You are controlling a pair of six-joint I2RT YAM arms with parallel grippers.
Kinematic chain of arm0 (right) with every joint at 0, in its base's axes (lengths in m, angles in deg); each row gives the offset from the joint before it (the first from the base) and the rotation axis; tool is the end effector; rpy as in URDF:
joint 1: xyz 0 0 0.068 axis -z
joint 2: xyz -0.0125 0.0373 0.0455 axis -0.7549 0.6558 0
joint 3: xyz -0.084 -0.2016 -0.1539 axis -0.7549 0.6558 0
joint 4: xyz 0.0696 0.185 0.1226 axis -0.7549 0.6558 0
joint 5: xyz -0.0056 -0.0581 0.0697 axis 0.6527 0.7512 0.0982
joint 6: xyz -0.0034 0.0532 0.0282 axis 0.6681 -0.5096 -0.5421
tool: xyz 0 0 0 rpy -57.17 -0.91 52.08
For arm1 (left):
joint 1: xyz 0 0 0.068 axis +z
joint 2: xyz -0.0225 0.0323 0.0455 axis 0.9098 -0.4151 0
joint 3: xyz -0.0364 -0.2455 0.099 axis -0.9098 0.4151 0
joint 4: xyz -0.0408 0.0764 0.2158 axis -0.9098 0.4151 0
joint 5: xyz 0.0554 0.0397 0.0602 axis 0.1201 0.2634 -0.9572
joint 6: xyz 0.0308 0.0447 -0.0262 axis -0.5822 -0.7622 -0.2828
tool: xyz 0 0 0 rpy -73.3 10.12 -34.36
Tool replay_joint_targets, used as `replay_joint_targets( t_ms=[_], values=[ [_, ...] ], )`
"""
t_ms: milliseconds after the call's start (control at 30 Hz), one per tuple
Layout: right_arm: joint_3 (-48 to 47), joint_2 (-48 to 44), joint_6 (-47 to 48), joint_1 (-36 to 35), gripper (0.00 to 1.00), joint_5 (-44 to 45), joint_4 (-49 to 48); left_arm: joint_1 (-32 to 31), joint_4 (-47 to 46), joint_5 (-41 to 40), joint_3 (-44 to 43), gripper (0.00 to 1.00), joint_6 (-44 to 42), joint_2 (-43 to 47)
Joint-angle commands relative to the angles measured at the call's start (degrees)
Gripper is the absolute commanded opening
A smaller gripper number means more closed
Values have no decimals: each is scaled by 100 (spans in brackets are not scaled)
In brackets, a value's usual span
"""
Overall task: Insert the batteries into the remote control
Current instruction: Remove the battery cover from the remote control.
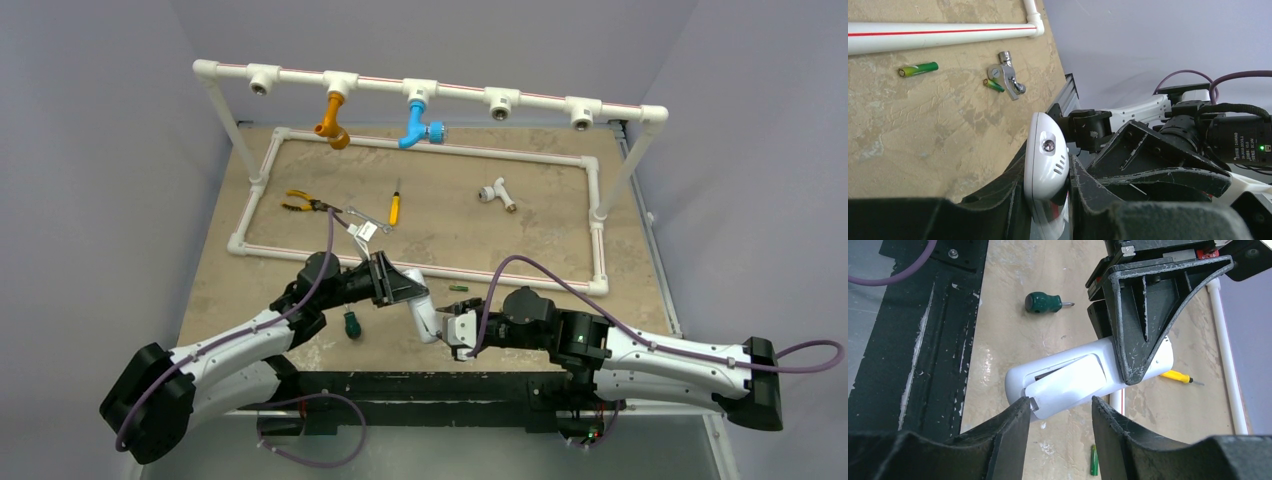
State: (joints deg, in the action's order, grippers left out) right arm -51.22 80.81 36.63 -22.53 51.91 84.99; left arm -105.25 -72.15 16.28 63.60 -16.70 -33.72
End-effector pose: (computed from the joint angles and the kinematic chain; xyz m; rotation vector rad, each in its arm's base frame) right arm 0.0496 0.1613 0.2701 -1.5514 1.1651 0.5605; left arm 0.1370 -0.1418 0.2321 -0.0328 2.0644 -1.7019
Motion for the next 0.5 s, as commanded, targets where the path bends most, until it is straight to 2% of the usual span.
replay_joint_targets(
  t_ms=[0, 467],
  values=[
    [11, -63, -47, 36, 48, -2, -262, -22, -523, 234, -15, 0, 147, -88],
    [56, -233, -59, 36, 52, -230, 30, -24, -561, 216, 23, 0, 195, -79]
  ],
)
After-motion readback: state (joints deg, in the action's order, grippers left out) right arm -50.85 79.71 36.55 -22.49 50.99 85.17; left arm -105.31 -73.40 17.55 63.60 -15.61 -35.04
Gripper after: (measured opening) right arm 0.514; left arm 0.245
